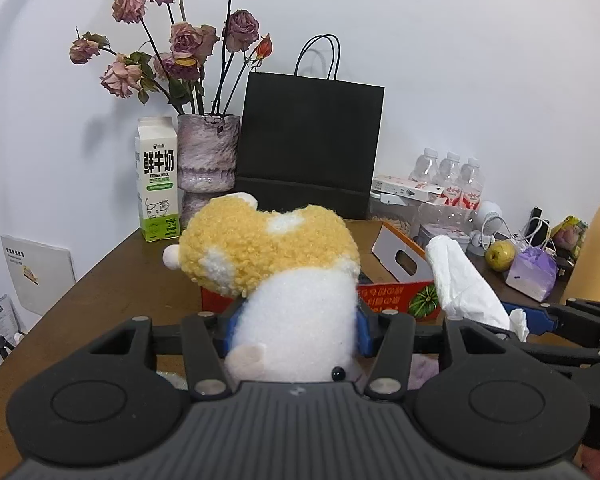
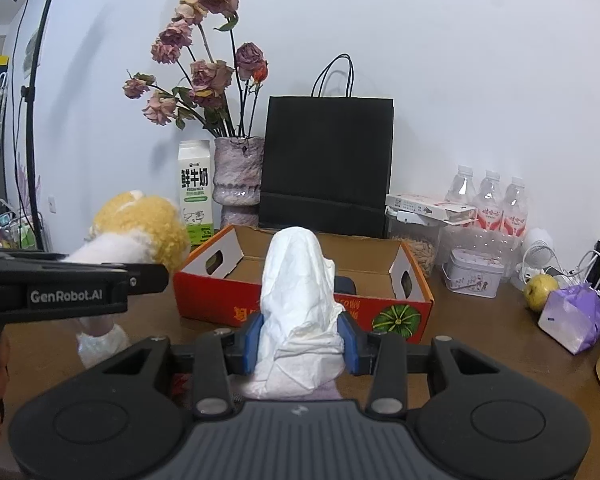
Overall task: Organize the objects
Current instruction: 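Carry the sheep plush in the left tool and the tissue in the right tool toward the box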
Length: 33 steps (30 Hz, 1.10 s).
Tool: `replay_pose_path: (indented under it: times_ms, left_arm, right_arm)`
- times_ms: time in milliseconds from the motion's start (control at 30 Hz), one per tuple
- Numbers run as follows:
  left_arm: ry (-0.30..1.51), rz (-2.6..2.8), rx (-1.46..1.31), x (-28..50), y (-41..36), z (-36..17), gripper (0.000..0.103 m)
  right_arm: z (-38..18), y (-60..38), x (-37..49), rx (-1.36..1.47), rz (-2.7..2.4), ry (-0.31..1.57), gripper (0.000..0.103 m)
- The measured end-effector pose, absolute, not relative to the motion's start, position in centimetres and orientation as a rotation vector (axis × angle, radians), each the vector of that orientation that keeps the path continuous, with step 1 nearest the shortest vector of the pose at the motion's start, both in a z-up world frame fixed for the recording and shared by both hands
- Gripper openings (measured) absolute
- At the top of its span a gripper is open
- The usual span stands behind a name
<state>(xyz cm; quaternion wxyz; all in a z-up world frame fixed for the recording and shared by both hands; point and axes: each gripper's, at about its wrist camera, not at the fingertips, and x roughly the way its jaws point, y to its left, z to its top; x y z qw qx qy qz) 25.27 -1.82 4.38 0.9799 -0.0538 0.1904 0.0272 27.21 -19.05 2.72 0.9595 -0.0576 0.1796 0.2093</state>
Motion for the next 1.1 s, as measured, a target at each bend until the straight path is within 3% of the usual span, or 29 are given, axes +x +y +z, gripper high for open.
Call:
replay_pose_path:
  times_ms: [1100]
  left_arm:
    - [0.379,0.119,-0.181,38.4,-0.5,5.2,0.052]
  right_arm:
    - [3.7,-17.2,40.6,-0.097,0.429,0.349,0.039]
